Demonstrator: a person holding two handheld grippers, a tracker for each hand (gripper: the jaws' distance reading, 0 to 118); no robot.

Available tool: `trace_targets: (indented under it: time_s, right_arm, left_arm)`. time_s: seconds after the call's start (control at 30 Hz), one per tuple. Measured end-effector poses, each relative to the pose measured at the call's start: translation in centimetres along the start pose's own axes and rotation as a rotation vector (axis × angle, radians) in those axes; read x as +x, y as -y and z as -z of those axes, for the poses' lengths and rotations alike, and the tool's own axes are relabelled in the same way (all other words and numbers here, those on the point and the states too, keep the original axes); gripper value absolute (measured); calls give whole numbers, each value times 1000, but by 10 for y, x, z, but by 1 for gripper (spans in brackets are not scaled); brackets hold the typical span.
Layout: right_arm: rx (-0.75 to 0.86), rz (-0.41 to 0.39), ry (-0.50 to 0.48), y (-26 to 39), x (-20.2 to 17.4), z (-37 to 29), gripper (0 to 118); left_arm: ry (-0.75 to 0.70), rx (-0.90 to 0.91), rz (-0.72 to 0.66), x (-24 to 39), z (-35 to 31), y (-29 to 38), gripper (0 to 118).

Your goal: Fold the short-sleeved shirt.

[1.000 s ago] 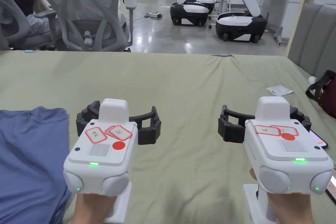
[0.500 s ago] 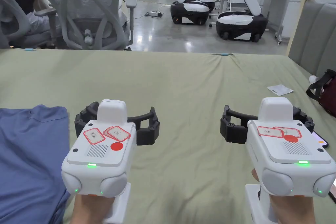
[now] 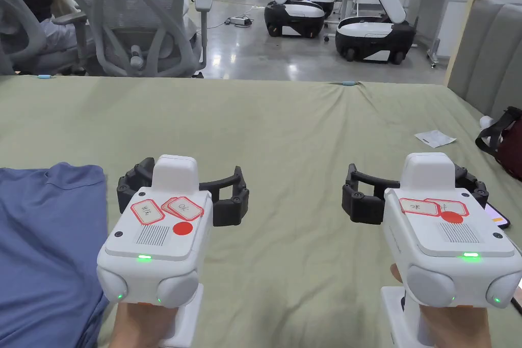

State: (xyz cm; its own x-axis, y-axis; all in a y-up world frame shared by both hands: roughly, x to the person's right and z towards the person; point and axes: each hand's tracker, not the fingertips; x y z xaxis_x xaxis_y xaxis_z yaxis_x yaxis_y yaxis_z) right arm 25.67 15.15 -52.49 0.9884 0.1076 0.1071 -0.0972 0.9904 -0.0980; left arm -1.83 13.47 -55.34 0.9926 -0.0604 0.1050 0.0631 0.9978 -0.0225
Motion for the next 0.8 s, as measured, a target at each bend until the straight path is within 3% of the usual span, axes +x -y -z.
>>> trace_targets:
  time_s: [0.3,0.33,0.37,0.4,0.43,0.47,0.7,0.8]
  right_arm:
    - [9,16,-5,-3,3,-3,115]
    - [12,17,-7,-3,4,-3,105]
    - [17,16,-15,-3,6,-4,84]
    - [19,12,-15,-3,6,-4,38]
    - [15,5,-8,-3,6,-3,2]
    - [1,-4,14,-2,6,-1,0]
    - [2,1,13,-1,7,-3,0]
    - [17,20,-46,-5,-11,-4,0]
  left_arm:
    - [4,-6,7,1,1,-2,118]
    - [9,-7,2,0,0,-3,110]
    - [17,-9,-2,0,-1,-3,90]
    - [14,-6,-1,0,-1,-4,51]
    - [-8,-8,10,2,0,-4,14]
    - [-35,-19,29,3,3,-4,0]
    - [-43,-26,10,-9,-4,-5,0]
    - [-90,-35,5,-33,-12,-6,0]
